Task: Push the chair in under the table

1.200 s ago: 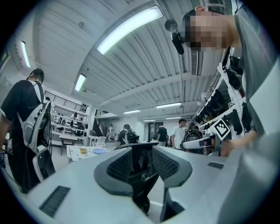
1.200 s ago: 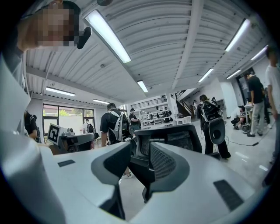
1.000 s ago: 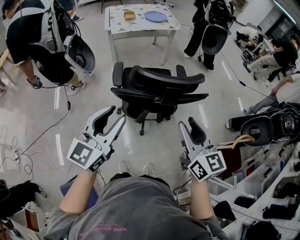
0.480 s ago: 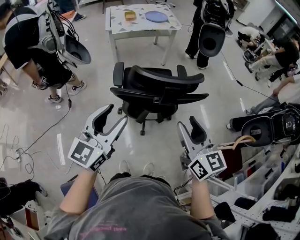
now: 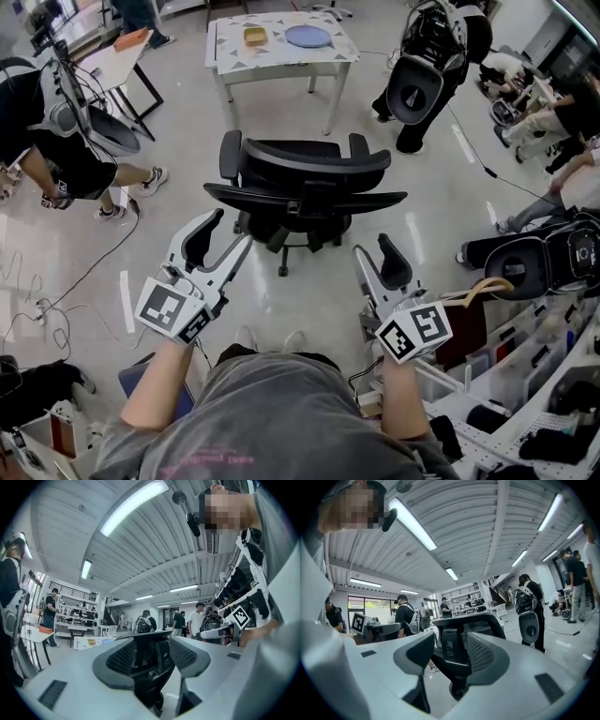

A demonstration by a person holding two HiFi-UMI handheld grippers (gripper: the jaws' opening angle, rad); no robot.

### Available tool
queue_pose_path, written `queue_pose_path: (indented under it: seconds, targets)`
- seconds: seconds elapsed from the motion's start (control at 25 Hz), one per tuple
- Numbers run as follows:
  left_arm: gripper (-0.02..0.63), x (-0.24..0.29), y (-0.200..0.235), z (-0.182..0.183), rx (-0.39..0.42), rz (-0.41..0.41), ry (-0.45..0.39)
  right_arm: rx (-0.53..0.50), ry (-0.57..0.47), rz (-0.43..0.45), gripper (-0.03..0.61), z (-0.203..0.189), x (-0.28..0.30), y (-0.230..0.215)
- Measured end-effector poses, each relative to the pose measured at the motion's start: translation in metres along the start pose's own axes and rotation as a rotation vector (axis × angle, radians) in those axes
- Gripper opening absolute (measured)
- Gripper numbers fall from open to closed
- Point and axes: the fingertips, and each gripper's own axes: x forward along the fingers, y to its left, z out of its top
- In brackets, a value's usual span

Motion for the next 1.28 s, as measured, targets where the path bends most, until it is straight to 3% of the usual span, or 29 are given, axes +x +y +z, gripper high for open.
queue_pose_path:
  seconds: [0.6, 0.92, 1.28]
  targets:
    - [0.230, 0.051, -0.011, -0.012, -0.007, 0.052, 0.026, 0.015, 0.018, 0.040, 0.201, 0.000, 0.011, -0.062]
    - [0.235, 0.065, 0.024, -0.027, -0.014, 0.063, 0.026, 0.002, 0.024, 0.014, 0.201, -0.007, 0.039, -0.080]
    - [0.247, 0.081, 0.083, -0.045, -0.040, -0.002, 0.073, -0.038, 0.056, -0.105, 0.201, -0.012, 0.077, -0.096]
